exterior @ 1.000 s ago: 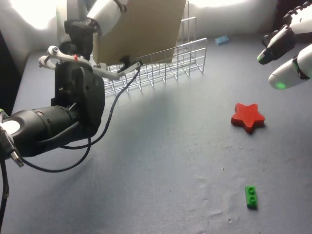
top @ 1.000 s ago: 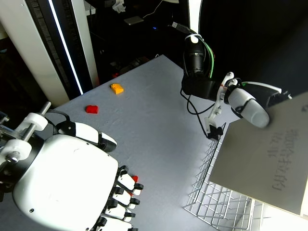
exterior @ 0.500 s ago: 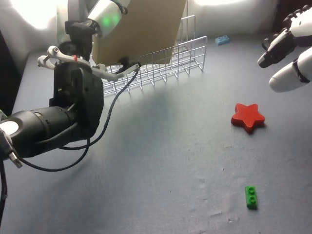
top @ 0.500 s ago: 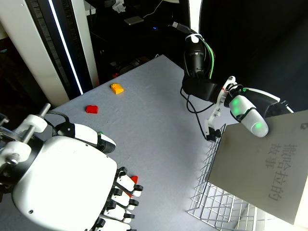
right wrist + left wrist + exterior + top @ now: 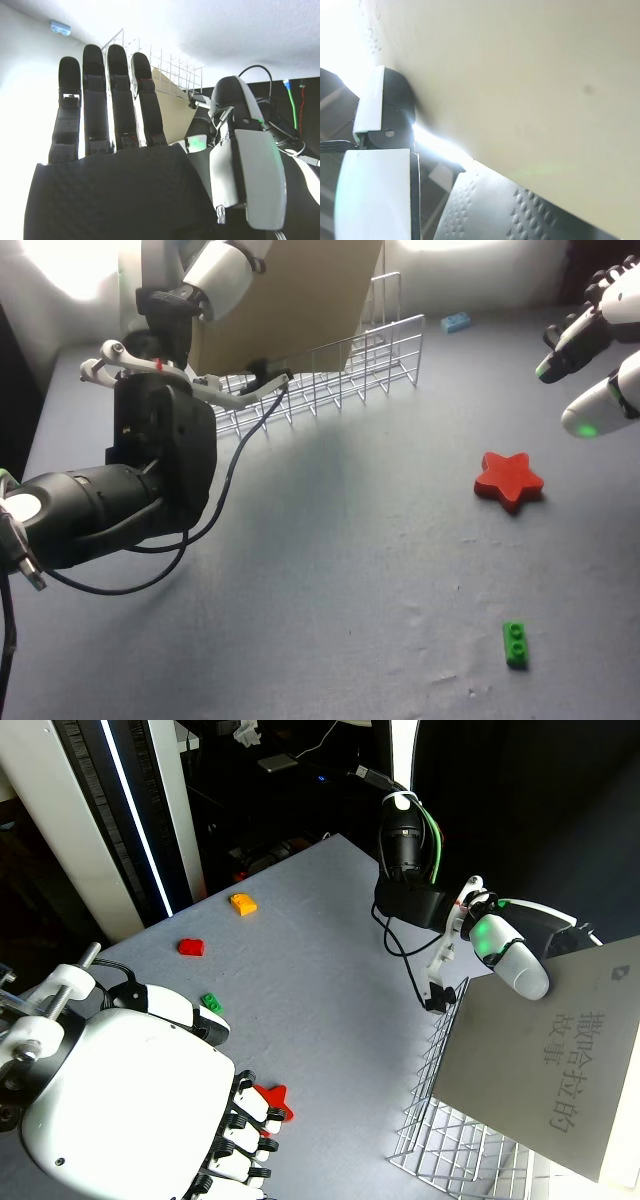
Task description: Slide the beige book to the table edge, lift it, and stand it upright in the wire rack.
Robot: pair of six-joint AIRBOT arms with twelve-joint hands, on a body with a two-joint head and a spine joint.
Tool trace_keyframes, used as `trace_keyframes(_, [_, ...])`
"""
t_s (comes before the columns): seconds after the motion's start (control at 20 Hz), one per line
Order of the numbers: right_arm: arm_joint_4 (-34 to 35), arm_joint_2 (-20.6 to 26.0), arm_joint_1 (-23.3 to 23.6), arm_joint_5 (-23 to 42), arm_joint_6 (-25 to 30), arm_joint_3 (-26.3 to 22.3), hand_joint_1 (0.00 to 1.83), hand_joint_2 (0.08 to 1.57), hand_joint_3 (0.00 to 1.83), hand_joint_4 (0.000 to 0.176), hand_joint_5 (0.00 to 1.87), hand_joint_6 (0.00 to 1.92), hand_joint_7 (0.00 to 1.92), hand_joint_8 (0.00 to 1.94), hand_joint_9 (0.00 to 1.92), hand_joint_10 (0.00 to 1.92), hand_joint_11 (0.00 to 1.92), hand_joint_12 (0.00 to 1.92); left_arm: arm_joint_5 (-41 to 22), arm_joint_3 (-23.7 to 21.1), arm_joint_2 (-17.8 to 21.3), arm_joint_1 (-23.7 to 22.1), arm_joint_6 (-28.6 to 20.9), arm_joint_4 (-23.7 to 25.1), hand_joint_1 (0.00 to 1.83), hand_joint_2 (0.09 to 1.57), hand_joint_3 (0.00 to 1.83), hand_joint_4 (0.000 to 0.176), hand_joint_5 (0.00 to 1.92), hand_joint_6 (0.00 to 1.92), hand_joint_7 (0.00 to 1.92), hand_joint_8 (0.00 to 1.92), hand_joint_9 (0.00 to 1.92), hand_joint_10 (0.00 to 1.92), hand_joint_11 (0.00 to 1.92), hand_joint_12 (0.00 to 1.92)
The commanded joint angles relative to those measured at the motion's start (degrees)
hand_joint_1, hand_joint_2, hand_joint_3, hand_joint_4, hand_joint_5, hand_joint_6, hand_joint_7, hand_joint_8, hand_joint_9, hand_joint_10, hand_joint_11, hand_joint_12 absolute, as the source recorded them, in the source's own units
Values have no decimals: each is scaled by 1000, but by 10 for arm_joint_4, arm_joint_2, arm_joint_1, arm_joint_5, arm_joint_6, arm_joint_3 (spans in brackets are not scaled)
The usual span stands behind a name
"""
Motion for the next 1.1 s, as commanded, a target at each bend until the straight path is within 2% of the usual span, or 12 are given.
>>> trace_keyframes(0.0, [-20, 4, 7, -42, -1, -4, 212, 1151, 0, 0, 422, 1, 463, 1, 449, 2, 9, 1009, -69, 0, 8, -2, -7, 20, 1323, 1229, 0, 0, 704, 1271, 749, 1384, 753, 1519, 649, 1533])
trace_keyframes(0.15, [-20, 7, 4, -41, -1, -16, 177, 1159, 3, 0, 422, 3, 463, 4, 459, 7, 29, 1026, -77, -3, 9, -4, -3, 16, 1319, 1234, 1, 0, 696, 1299, 756, 1368, 720, 1537, 556, 1589])
trace_keyframes(0.35, [-20, 13, 4, -41, -1, -29, 158, 1168, 4, 0, 400, 1, 436, 1, 426, 1, 0, 1013, -81, -8, 9, -5, 3, 11, 1317, 1232, 0, 0, 686, 1314, 759, 1310, 737, 1528, 543, 1580])
trace_keyframes(0.4, [-20, 13, 3, -41, -1, -29, 194, 1157, 0, 0, 419, 3, 454, 2, 448, 5, 7, 1041, -82, -8, 10, -5, 4, 11, 1181, 1236, 0, 6, 725, 1345, 765, 1328, 661, 1227, 542, 1574])
trace_keyframes(0.45, [-20, 14, 2, -41, -2, -29, 189, 1159, 1, 0, 425, 4, 461, 3, 452, 4, 3, 1045, -82, -8, 10, -5, 4, 11, 1154, 1236, 0, 25, 738, 1353, 768, 1321, 664, 1092, 531, 1575])
trace_keyframes(0.5, [-20, 15, 1, -41, -2, -29, 175, 1165, 4, 0, 426, 3, 465, 4, 453, 4, 0, 1046, -82, -8, 10, -6, 4, 11, 1151, 1230, 0, 29, 765, 1338, 761, 1308, 667, 1020, 529, 1569])
trace_keyframes(0.75, [-20, 17, 0, -40, 1, -27, 202, 1163, 3, 0, 429, 1, 462, 0, 447, 0, 6, 1021, -89, -11, 10, -10, 15, -18, 1174, 1197, 0, 7, 873, 1201, 769, 1271, 665, 890, 443, 1471])
trace_keyframes(0.8, [-20, 17, 0, -38, 1, -26, 198, 1164, 3, 0, 430, 2, 462, 2, 447, 2, 8, 1021, -89, -13, 10, -10, 21, -30, 1158, 1215, 3, 19, 826, 1262, 748, 1313, 650, 884, 406, 1466])
trace_keyframes(0.9, [-20, 18, -1, -36, 1, -23, 219, 1158, 1, 0, 445, 3, 479, 0, 466, 3, 42, 1003, -93, -17, 8, -12, 51, -68, 1139, 1237, 2, 33, 751, 1341, 751, 1341, 657, 879, 420, 1451])
trace_keyframes(0.95, [-20, 18, -1, -36, 0, -22, 206, 1161, 2, 0, 441, 1, 478, 0, 464, 1, 33, 1000, -96, -18, 8, -12, 56, -78, 1079, 1229, 0, 0, 761, 1312, 722, 820, 674, 822, 437, 1396])
trace_keyframes(1.0, [-20, 18, 0, -35, 0, -21, 187, 1168, 4, 0, 438, 0, 474, 0, 457, 0, 22, 998, -102, -19, 7, -12, 56, -85, 1047, 1232, 0, 0, 757, 1317, 786, 540, 698, 780, 440, 1370])
trace_keyframes(1.05, [-20, 18, 0, -34, 1, -19, 206, 1164, 2, 0, 440, 1, 475, 0, 463, 3, 28, 1002, -108, -20, 7, -12, 53, -85, 1013, 1250, 0, 0, 728, 1362, 810, 400, 686, 765, 403, 1372])
